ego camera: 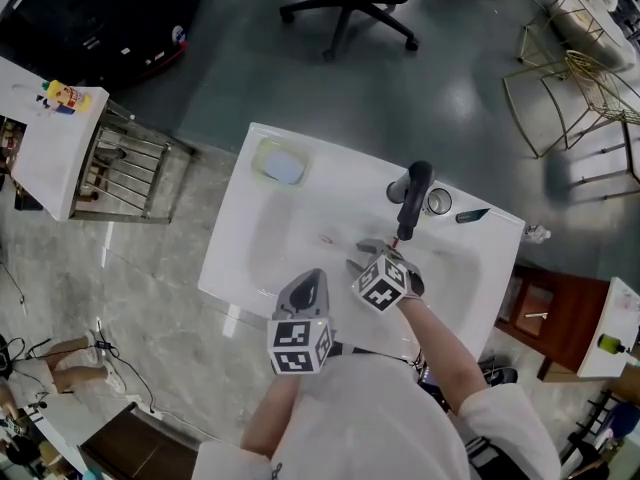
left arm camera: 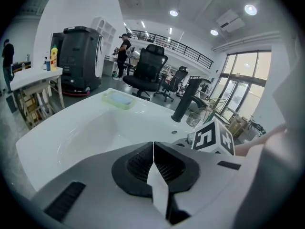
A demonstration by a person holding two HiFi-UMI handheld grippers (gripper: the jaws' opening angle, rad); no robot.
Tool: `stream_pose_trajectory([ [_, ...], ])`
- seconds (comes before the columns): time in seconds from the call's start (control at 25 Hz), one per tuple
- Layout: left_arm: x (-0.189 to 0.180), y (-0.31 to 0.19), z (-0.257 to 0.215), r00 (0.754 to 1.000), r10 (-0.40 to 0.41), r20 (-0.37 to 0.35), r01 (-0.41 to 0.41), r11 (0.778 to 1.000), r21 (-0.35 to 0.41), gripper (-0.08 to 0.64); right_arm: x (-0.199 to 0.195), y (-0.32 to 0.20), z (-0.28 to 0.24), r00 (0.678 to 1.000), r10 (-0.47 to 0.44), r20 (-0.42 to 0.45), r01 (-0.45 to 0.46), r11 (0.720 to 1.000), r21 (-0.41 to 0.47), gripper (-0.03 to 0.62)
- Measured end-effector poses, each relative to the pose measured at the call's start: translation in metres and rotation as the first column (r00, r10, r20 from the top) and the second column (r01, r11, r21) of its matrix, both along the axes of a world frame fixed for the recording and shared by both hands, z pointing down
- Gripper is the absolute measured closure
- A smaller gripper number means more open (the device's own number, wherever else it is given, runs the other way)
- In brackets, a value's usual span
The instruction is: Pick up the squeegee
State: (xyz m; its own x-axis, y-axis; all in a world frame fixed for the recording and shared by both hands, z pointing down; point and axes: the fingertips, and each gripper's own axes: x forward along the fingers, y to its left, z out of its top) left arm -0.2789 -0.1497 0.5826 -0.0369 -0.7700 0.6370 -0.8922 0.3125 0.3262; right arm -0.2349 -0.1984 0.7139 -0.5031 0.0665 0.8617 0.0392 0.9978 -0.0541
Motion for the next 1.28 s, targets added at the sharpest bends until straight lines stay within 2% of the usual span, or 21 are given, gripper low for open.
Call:
stream_pose_trajectory([
  [0.24, 0.001, -0.004, 0.002, 1.0, 0.013, -0.004, -0.013, 1.0, -0.003, 0.532, 0.006, 0.001, 0.021, 0.996, -0.059, -0.073, 0.059, 0.998, 0.003, 0.419],
  [0.56, -0.003, -0.006, 0.003, 1.0, 0.018, 0.002, -0.018, 1.0, -0.004, 0.534, 0.007, 0.003, 0.036, 0.989, -0.084, -0.125, 0.082, 0.996, -0.016, 0.419],
  [0.72, -0.007, -0.005, 0.006, 1.0, 0.011, 0.0, -0.011, 1.0, -0.013, 0.532, 0.005, 0.001, 0.038, 0.988, -0.073, -0.134, 0.066, 0.996, -0.054, 0.424],
  [0.92, -0.009, -0.002, 0.008, 1.0, 0.005, -0.004, -0.005, 1.0, -0.019, 0.533, 0.005, 0.009, 0.038, 0.988, -0.057, -0.143, 0.038, 0.991, -0.132, 0.479],
  [1.28, -0.008, -0.003, 0.01, 1.0, 0.007, -0.003, -0.007, 1.0, -0.017, 0.534, 0.003, 0.009, 0.037, 0.986, -0.038, -0.161, 0.02, 0.993, -0.115, 0.494],
])
